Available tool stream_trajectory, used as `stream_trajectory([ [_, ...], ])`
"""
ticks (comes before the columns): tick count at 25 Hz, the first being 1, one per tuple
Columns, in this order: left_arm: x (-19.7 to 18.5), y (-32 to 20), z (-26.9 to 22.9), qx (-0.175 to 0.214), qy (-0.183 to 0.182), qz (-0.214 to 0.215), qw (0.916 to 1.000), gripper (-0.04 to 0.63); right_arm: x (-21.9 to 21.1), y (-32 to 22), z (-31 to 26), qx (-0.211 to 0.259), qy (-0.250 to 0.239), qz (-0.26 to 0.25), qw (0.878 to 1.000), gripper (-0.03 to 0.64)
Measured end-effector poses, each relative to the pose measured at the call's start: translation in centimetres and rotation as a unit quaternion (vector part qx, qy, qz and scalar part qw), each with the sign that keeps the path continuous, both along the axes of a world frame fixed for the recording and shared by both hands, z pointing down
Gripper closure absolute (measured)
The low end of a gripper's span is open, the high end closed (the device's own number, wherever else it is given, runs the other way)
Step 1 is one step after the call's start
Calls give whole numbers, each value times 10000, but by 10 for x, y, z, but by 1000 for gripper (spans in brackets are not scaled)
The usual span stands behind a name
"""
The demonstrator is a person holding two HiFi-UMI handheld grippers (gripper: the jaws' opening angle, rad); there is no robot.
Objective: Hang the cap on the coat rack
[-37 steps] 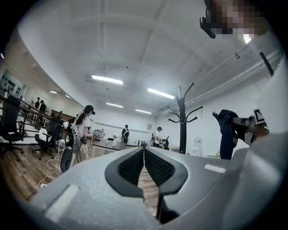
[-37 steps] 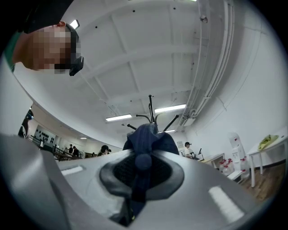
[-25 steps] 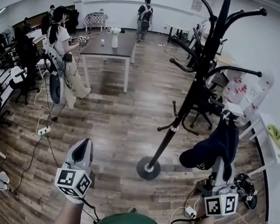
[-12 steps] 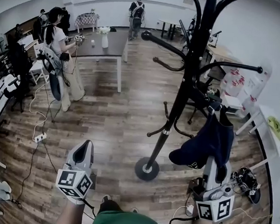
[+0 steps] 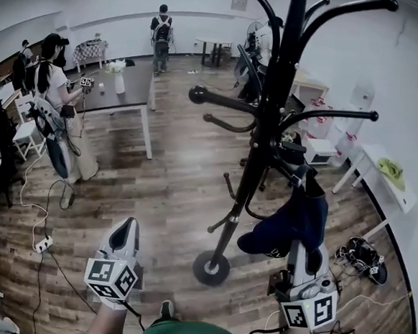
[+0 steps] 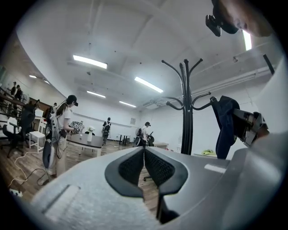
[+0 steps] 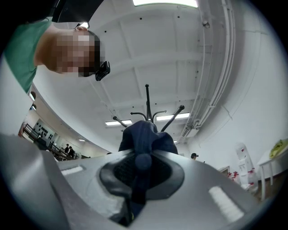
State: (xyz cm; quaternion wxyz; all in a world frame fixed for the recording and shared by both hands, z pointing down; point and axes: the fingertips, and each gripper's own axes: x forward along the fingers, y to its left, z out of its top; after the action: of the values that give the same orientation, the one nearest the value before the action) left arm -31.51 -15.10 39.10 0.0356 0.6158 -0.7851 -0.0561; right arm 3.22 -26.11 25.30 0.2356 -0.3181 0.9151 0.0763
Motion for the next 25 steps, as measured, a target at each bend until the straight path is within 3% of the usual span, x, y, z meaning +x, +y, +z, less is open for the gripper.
stream_trajectory([
  [11,-32,-73,9,-12,94,665,9977,581,-26,-33,23,-350,107,543,9979,598],
  [25,-71,-111,19,-95,93,1082,9940,581,-59,-69,53,-694,8,950,9930,598],
])
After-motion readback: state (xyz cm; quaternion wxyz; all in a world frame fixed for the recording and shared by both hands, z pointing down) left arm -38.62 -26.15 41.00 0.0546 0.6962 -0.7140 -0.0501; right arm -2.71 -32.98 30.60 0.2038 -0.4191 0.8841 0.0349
